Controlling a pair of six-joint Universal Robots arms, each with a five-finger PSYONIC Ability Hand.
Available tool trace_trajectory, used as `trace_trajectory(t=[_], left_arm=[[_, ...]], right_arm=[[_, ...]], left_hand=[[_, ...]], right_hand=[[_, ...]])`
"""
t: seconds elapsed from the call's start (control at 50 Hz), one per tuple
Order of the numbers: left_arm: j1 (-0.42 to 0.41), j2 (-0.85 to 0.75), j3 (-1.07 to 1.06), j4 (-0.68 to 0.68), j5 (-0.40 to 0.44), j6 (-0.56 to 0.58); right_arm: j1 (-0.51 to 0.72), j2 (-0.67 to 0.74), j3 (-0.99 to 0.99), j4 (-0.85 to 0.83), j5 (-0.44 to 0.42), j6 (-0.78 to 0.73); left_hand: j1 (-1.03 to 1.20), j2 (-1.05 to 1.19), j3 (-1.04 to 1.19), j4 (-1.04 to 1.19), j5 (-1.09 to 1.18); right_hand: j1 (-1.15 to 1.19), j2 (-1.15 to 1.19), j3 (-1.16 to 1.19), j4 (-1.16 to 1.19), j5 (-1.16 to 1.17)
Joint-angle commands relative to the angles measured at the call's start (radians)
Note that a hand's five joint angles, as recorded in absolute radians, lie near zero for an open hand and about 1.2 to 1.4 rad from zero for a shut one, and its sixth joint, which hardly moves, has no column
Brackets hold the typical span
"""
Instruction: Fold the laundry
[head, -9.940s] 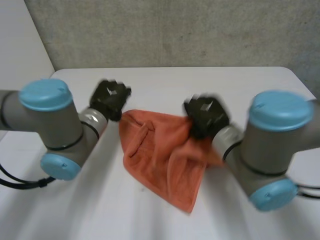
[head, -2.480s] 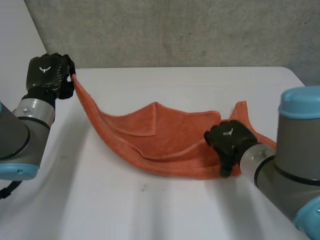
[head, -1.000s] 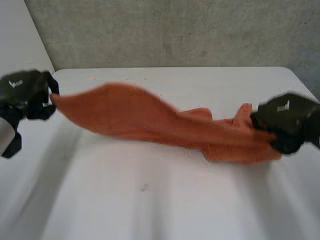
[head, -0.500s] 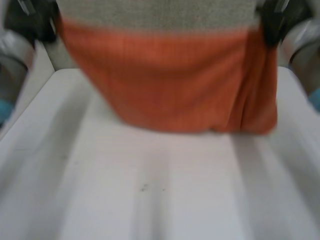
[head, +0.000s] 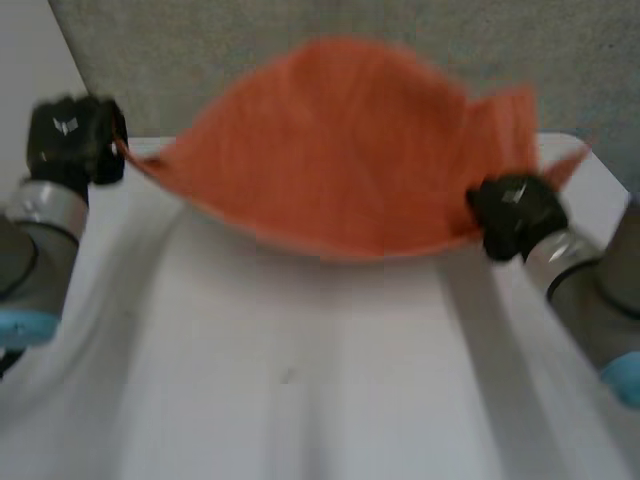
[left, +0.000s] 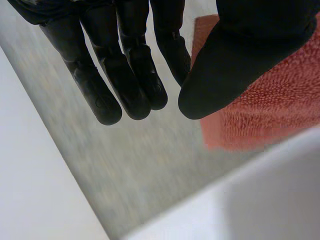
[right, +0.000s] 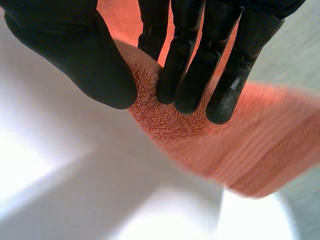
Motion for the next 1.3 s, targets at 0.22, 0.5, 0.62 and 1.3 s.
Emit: trace_trajectory(t=[0.22,0.5,0.62,1.3], left_arm=[[0.089,0.017,-0.215,0.041,0.055,0.002],[0.098,0.072,-0.221,0.004,0.078,-0.038],[0.100,0.075,-0.221,0.003,0.078,-0.052],[0.092,0.068,-0.218,0.001,0.078,-0.050]], right_arm=[[0.027,-0.055,0.125,0.049,-0.003,0.012],[-0.216,-0.127,0.140,0.090,-0.187,0.014],[-0.328,-0.126,0.111,0.138,-0.276,0.000],[-0.507,0.061,0.206,0.040,-0.513,-0.112]], left_hand=[[0.270,0.197,0.201,0.201,0.246],[0.270,0.197,0.201,0.201,0.246],[0.270,0.197,0.201,0.201,0.246],[0.270,0.197,0.201,0.201,0.246]], right_hand=[[-0.247,-0.447,-0.454,-0.462,-0.428],[-0.358,-0.558,-0.565,-0.573,-0.539],[-0.520,-0.720,-0.727,-0.735,-0.701],[-0.470,-0.670,-0.677,-0.686,-0.652]])
